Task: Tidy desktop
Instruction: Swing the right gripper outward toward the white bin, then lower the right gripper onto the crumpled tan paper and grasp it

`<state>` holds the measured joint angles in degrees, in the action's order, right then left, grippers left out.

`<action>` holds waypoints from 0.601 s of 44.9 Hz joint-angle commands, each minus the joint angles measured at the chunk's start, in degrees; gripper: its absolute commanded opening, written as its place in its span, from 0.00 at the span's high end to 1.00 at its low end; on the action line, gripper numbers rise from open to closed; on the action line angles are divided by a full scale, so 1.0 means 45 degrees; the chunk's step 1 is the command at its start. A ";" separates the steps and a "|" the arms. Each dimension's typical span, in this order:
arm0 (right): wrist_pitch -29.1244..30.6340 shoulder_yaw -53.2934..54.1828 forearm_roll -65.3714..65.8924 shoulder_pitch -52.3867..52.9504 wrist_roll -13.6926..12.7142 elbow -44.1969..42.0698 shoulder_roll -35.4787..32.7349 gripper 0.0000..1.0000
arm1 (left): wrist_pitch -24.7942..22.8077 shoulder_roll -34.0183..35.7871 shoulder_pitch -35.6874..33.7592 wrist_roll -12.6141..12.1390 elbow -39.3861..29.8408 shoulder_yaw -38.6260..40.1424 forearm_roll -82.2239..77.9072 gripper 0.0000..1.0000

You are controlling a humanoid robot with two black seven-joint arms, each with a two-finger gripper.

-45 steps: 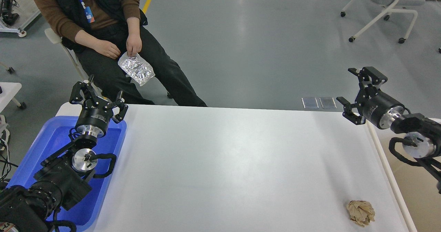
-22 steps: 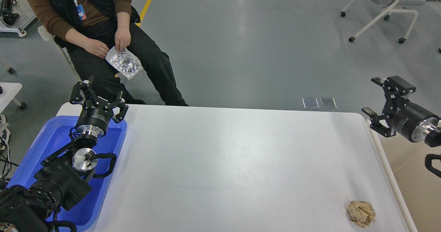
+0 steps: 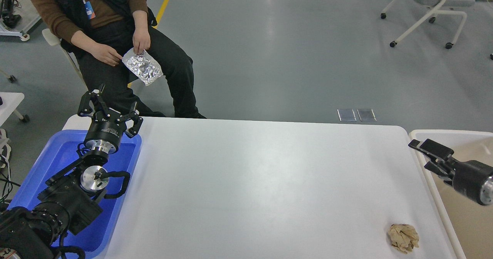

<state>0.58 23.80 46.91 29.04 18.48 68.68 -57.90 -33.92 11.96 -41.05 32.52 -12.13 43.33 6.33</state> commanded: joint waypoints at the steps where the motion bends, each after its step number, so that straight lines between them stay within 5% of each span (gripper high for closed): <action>1: -0.3229 -0.2492 0.4183 -0.0497 0.0815 0.0537 -0.0221 0.00 | -0.0002 -0.0001 0.0000 0.0001 0.0001 0.0000 0.0000 0.00; 12: -0.6630 -0.5620 0.5005 -0.0497 0.0835 0.0948 0.0131 0.00 | -0.0002 -0.0001 0.0000 -0.0019 0.0001 0.0000 0.0000 0.00; 27: -0.7901 -0.6266 0.5474 -0.0907 0.0874 0.0461 0.0755 0.00 | -0.0002 -0.0001 0.0000 0.0001 0.0001 0.0020 0.0000 0.00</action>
<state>-29.50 -0.93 69.18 26.41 22.06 72.18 -56.85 -33.92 11.98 -41.04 32.50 -12.13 43.35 6.33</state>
